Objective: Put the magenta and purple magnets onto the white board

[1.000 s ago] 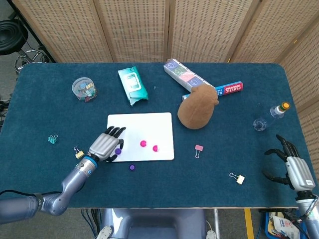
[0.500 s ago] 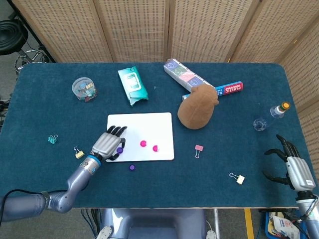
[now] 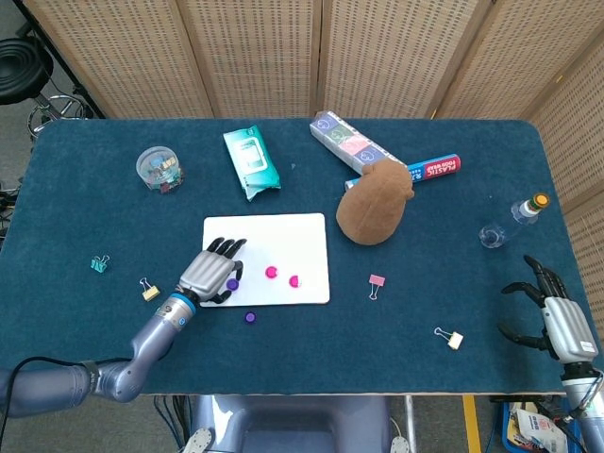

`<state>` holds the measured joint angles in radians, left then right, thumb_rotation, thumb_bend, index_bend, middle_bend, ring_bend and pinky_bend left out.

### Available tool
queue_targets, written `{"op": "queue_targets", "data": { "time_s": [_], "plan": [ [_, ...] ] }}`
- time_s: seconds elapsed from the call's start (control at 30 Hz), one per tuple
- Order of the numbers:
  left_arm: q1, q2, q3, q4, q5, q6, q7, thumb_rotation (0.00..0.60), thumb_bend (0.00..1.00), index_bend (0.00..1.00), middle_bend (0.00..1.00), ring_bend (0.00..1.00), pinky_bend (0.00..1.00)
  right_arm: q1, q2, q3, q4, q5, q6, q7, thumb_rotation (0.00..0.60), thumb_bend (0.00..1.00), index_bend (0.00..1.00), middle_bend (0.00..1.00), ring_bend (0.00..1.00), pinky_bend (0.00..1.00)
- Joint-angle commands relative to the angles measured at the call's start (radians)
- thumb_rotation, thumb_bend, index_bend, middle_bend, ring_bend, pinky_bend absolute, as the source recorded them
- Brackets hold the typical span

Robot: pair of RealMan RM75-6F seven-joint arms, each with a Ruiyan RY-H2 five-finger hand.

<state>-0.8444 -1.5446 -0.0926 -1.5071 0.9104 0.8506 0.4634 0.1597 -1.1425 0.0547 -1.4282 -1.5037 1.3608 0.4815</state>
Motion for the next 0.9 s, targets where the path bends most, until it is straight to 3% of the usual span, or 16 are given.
{"op": "queue_targets", "data": {
  "time_s": [0.03, 0.17, 0.4, 0.6, 0.9],
  "plan": [
    [-0.003, -0.001, 0.002, -0.002, -0.007, 0.0, 0.006, 0.6, 0.44, 0.42, 0.0, 0.0, 0.0, 0.0, 0.001, 0.0, 0.0, 0.0, 0.001, 0.001, 0.6, 0.23, 0.37, 0.0, 0.0, 0.0],
    [-0.003, 0.001, 0.003, -0.006, -0.007, 0.002, 0.004, 0.6, 0.44, 0.34, 0.0, 0.0, 0.0, -0.001, 0.001, 0.001, 0.001, 0.0, 0.001, 0.003, 0.6, 0.23, 0.37, 0.0, 0.0, 0.0],
    [0.007, 0.022, -0.002, -0.03, 0.025, 0.015, -0.034, 0.6, 0.44, 0.34, 0.0, 0.0, 0.0, -0.001, 0.001, 0.001, 0.001, 0.0, 0.002, 0.003, 0.6, 0.23, 0.37, 0.0, 0.0, 0.0],
    [0.05, 0.121, 0.041, -0.138, 0.216, 0.07, -0.088, 0.6, 0.44, 0.34, 0.0, 0.0, 0.0, 0.001, -0.001, 0.001, 0.001, 0.0, -0.002, 0.001, 0.6, 0.23, 0.37, 0.0, 0.0, 0.0],
    [0.104, 0.149, 0.132, -0.158, 0.444, 0.128, -0.141, 0.6, 0.44, 0.29, 0.0, 0.0, 0.0, 0.0, -0.001, -0.001, -0.003, -0.002, -0.001, -0.008, 0.6, 0.23, 0.37, 0.0, 0.0, 0.0]
  ]
}}
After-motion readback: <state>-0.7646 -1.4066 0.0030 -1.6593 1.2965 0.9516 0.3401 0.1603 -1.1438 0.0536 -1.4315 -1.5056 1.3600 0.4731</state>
